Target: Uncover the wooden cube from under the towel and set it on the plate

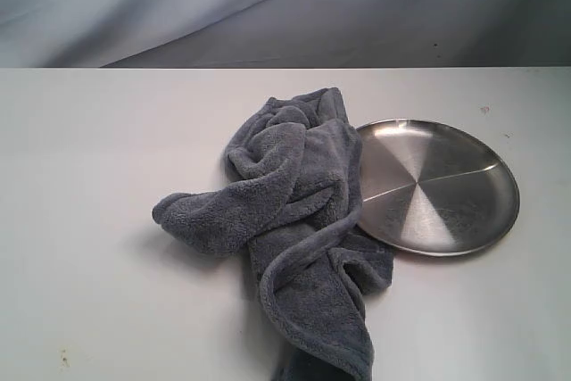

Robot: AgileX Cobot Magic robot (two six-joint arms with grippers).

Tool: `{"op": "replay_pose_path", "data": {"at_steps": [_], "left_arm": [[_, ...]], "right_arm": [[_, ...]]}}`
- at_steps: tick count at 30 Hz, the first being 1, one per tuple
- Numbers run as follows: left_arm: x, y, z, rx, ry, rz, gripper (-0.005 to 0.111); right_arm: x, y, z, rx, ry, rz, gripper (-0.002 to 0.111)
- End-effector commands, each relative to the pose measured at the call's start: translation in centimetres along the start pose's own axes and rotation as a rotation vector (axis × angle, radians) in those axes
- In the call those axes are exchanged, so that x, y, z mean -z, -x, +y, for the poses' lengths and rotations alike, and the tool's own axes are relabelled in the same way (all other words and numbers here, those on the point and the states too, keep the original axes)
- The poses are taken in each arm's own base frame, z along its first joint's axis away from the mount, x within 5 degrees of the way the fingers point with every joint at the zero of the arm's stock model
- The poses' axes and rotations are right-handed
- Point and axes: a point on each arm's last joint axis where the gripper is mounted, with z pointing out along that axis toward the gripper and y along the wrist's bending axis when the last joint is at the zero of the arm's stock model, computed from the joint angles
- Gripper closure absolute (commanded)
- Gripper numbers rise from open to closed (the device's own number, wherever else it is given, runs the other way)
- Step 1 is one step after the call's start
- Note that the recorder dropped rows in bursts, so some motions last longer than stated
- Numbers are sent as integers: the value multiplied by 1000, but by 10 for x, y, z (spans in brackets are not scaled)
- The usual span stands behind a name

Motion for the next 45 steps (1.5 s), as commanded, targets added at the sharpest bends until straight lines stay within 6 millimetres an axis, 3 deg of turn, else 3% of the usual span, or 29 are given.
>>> {"op": "replay_pose_path", "data": {"at_steps": [1, 35, 42, 45], "left_arm": [[0, 0, 0, 5, 3, -11, 107], [0, 0, 0, 5, 3, -11, 107], [0, 0, 0, 5, 3, -11, 107], [0, 0, 0, 5, 3, -11, 107]], "right_arm": [[0, 0, 0, 3, -1, -12, 108], [0, 1, 0, -21, -1, -25, 108], [1, 9, -4, -359, -22, -117, 108], [1, 11, -5, -420, -30, -138, 108]]}}
